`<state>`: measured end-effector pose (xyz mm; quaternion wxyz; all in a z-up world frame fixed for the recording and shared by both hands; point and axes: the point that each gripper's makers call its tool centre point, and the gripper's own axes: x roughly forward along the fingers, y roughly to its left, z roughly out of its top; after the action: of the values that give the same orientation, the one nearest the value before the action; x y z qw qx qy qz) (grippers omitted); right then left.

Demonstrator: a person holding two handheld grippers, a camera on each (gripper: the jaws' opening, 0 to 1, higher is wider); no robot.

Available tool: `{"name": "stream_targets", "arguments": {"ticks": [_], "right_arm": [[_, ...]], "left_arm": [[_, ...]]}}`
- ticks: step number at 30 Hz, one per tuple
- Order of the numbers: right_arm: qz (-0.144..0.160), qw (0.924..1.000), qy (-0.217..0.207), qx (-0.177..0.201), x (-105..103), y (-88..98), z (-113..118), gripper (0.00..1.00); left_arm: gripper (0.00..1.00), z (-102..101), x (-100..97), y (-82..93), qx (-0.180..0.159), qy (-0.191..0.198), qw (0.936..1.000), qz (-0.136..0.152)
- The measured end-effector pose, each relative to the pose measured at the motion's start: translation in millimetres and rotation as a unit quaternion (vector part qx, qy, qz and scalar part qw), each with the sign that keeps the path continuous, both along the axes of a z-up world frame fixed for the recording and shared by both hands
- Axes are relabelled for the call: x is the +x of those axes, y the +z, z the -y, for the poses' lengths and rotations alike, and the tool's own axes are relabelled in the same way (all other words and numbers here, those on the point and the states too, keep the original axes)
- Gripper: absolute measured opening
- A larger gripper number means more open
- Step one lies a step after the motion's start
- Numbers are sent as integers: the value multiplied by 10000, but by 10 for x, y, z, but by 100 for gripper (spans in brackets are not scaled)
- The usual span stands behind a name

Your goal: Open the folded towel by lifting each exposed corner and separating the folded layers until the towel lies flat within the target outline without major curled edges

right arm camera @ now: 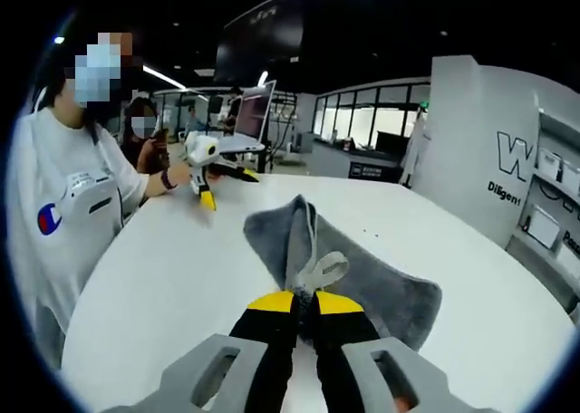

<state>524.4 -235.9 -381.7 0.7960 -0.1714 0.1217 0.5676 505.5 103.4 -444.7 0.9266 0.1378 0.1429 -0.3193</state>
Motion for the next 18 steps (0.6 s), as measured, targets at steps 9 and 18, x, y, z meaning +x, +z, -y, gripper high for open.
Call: {"name": "stream_targets", "arguments": {"ticks": [9, 18], "right_arm": [[-88, 9999, -40, -40, -32, -83, 65, 2], [-170, 9998, -41, -97, -85, -171, 99, 2]], "left_arm": [[97, 1, 0, 3, 1, 2, 10000, 6], [97, 4, -4, 4, 7, 2, 10000, 10]]}}
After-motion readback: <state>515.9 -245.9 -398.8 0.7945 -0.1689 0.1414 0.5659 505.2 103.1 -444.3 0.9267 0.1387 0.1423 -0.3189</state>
